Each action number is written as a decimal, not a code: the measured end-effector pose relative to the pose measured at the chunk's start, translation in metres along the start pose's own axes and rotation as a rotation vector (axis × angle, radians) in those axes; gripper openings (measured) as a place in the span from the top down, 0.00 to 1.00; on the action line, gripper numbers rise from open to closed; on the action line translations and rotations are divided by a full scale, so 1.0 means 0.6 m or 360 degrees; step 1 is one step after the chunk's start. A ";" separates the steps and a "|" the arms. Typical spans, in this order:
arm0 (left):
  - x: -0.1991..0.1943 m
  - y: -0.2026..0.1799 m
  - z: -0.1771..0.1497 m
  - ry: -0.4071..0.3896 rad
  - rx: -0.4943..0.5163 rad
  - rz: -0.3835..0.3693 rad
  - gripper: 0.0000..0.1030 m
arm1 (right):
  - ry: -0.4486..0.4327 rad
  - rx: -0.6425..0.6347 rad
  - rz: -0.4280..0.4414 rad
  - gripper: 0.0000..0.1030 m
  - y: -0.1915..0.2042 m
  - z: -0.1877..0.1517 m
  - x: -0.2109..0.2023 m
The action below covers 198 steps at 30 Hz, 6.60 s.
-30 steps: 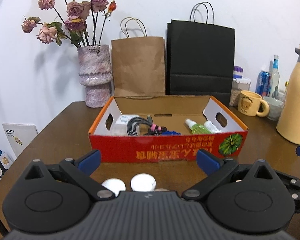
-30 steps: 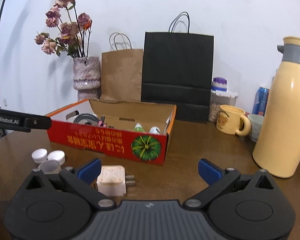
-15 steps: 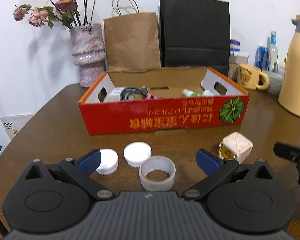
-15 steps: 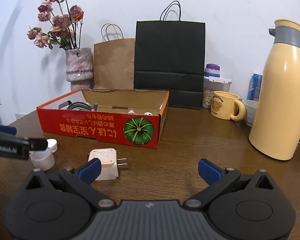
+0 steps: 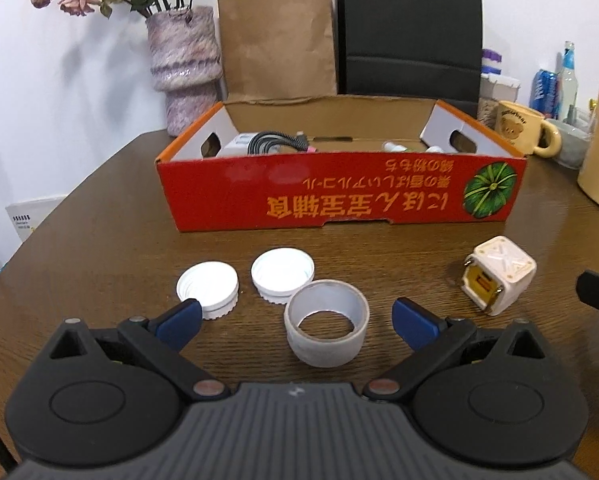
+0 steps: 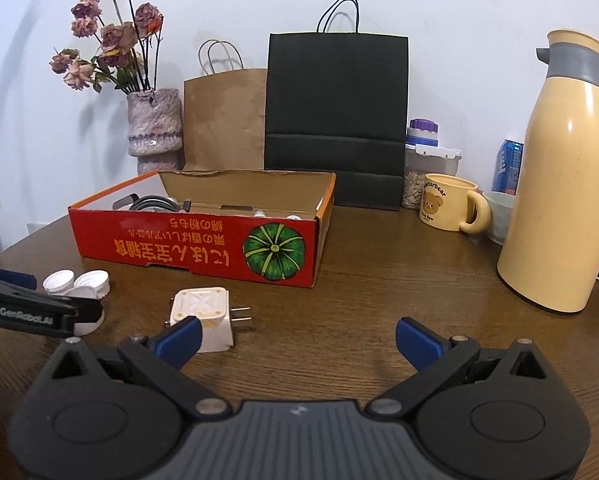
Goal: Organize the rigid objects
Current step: 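Withdraw both tools from the box back over the table items, then grasp the clear tape roll with the left tool while the right tool grasps the white plug, then carry the tape roll and white plug over the red box with both tools, then lower the tape roll and plug into the box and open both tools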
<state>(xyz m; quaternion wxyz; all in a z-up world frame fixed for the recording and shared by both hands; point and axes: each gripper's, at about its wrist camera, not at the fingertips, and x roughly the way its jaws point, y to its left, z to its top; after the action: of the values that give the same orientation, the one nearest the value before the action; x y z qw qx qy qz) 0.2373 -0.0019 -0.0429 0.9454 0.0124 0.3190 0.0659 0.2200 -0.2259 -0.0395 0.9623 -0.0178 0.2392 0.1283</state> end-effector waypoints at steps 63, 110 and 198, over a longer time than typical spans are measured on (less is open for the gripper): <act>-0.032 0.113 0.022 -0.0199 -0.0108 0.0023 0.57 | 0.0181 -0.0058 0.0142 0.00 0.091 0.025 0.096; -0.066 0.089 0.045 -0.0295 -0.0109 0.0037 0.58 | -0.0135 -0.0043 0.0162 0.35 0.092 0.067 0.012; 0.211 0.071 0.280 -0.0227 -0.0165 0.0191 0.00 | -0.0004 0.0022 0.0077 0.00 0.080 0.243 0.341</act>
<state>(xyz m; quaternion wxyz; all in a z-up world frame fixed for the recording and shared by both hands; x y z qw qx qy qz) 0.4336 0.0601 0.0176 0.9594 -0.0129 0.2459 0.1377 0.4490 -0.1169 -0.0042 0.9593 -0.0051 0.2394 0.1499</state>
